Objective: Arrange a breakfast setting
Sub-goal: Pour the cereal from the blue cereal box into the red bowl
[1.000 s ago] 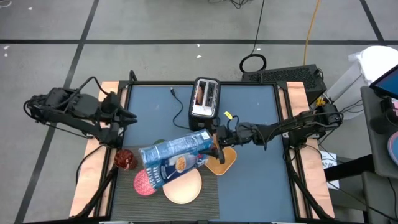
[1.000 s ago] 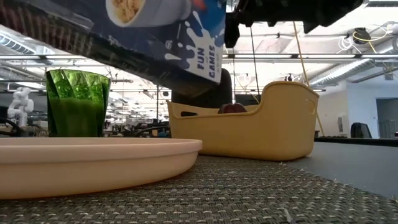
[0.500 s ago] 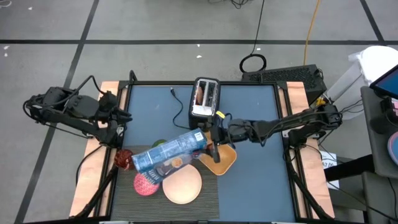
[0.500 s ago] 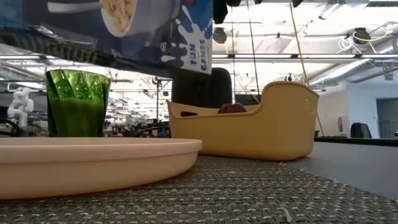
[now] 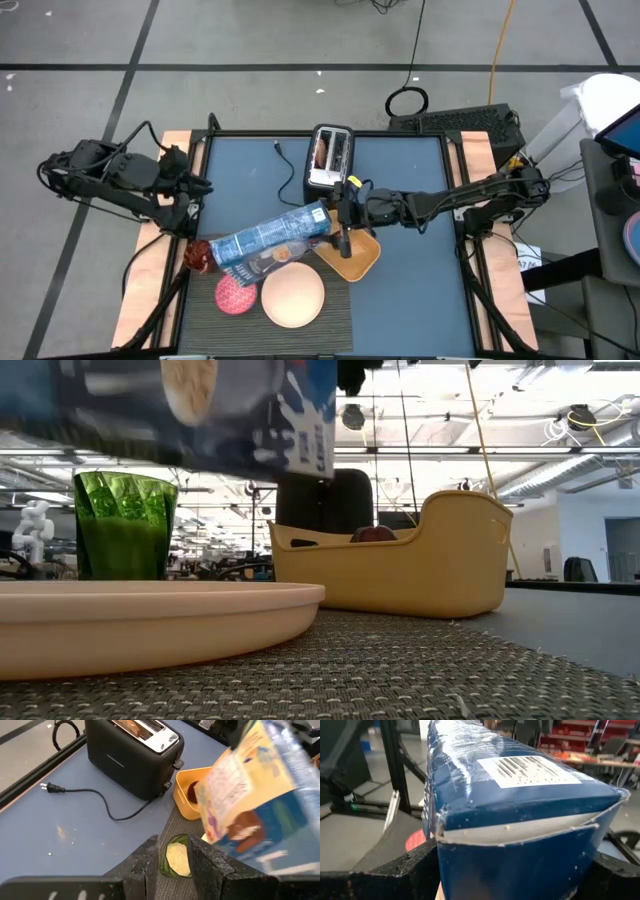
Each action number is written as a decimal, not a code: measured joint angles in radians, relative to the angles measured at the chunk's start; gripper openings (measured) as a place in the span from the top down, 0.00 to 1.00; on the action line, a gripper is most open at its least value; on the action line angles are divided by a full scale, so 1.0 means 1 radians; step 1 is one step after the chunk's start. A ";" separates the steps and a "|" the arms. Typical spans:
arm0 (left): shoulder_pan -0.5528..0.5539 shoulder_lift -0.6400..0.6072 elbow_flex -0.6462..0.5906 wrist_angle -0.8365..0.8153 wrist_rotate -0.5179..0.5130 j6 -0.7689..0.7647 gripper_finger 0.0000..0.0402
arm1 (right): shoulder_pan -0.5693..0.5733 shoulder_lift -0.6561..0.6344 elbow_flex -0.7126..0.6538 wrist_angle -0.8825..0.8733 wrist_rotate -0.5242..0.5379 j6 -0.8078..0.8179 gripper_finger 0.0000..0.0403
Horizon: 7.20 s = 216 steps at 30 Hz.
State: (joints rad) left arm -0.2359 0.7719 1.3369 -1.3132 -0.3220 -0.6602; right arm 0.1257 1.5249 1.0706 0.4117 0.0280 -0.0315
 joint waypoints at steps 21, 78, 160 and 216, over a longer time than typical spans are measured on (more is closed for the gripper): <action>0.000 0.000 -0.001 0.000 -0.002 0.002 0.74 | 0.027 0.008 0.000 0.048 0.000 -0.009 0.22; 0.000 0.000 -0.001 -0.003 0.139 -0.093 0.74 | 0.046 0.056 0.101 -0.111 0.003 -0.068 0.22; -0.496 0.065 -0.251 0.162 0.260 -0.573 0.82 | 0.063 0.084 0.297 -0.306 0.073 -0.043 0.22; -0.496 0.065 -0.251 0.158 0.260 -0.556 0.82 | 0.072 0.117 0.294 -0.269 0.076 -0.081 0.22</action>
State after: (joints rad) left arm -0.7319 0.8372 1.0863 -1.1554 -0.0620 -1.2163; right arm 0.1978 1.6424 1.3651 0.1430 0.1043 -0.1121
